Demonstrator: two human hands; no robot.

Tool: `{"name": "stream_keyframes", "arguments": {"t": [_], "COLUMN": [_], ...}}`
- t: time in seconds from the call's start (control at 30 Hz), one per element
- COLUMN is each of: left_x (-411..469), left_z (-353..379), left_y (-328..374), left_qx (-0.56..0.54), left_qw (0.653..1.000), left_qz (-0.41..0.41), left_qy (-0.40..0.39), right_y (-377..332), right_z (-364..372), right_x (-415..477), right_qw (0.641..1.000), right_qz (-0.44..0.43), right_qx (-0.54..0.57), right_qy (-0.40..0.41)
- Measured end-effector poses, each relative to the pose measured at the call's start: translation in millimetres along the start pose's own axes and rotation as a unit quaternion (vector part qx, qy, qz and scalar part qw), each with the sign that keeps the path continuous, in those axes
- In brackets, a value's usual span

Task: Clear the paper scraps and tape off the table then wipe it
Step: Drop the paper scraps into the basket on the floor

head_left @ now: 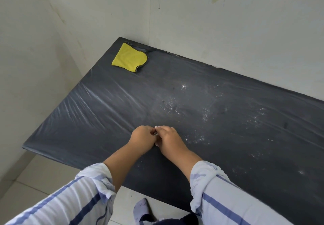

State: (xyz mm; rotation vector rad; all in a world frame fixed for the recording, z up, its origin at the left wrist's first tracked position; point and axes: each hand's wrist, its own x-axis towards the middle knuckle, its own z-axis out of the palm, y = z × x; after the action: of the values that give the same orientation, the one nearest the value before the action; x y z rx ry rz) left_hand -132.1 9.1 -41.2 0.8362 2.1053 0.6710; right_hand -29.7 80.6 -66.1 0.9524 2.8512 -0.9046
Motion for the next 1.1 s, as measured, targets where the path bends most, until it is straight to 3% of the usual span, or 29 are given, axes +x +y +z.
{"name": "stream_keyframes", "arguments": {"t": [0.17,0.4,0.53,0.87,1.1], "left_x": [7.6,10.6,10.3,0.2,3.5], "left_z": [2.1,0.5,-2.1,-0.3,4.0], "left_y": [-3.6,-1.9,-2.7,0.2,6.3], "left_qx": [-0.009,0.039,0.058,-0.026,0.073], "left_qw": [1.0,0.999,0.998,0.999,0.997], "left_qz": [-0.012,0.01,0.017,0.004,0.001], "left_qy": [0.014,-0.01,-0.003,-0.048,0.01], "right_y": [1.4,4.0,8.1,4.4,2.0], "right_z": [-6.8,-3.3,-6.0,-1.0,2.2], "right_x": [3.5,2.9,0.9,-2.0,-3.7], "right_qw": [0.998,0.998,1.0,0.999,1.0], "right_qz": [0.034,0.03,-0.002,0.034,0.015], "right_qx": [0.004,0.039,-0.014,0.001,-0.015], "right_qy": [-0.056,-0.026,-0.011,-0.01,-0.003]}}
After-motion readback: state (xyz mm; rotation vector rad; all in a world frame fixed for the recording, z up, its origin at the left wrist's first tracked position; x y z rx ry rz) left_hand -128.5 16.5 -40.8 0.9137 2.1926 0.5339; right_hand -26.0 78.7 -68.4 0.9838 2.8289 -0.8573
